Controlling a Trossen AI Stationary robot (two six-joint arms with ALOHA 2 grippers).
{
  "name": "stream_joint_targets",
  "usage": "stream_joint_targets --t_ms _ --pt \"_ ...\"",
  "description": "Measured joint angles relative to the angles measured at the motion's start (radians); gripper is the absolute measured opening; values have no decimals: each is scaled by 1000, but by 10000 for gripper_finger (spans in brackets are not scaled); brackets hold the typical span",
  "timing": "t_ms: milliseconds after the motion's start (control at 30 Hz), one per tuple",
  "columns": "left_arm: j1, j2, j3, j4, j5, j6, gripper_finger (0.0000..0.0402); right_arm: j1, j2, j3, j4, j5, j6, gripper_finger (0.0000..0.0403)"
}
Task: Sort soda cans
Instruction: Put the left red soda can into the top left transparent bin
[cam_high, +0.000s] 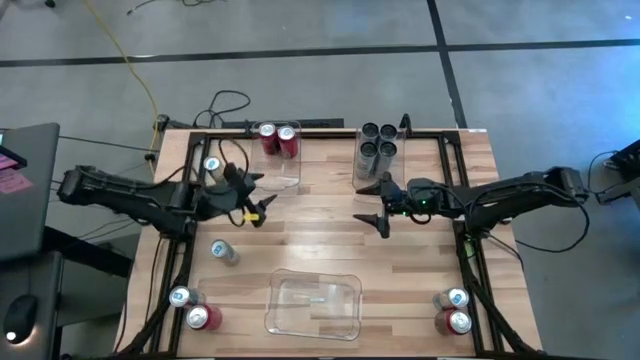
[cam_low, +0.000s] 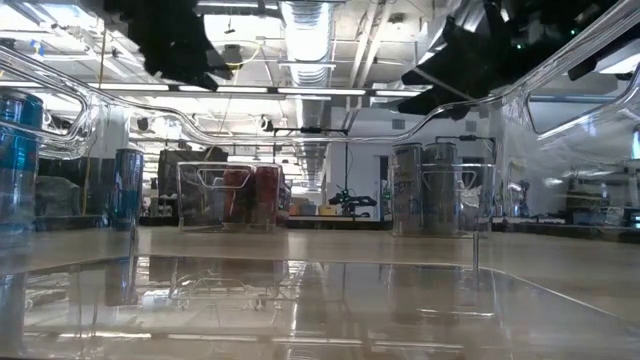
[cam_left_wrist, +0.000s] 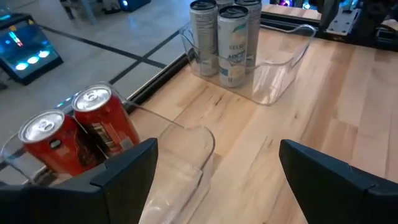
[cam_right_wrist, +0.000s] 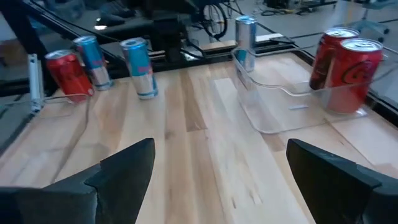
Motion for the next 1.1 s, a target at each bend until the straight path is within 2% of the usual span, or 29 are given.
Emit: stream_joint_targets --t_ms 233,633,800,1100 --pt "-141 -21 -60 7 -101 -99 329 4 0 0 2 -4 14 381" --pt "-363 -21 -64 -12 -287 -177 329 31 2 0 -8 -4 35 381" --pt "-415 -20 -64 -31 -350 -195 329 62 2 0 -12 -4 36 381" --pt "-440 -19 -64 -175 -360 -319 329 66 2 0 -11 -4 77 381"
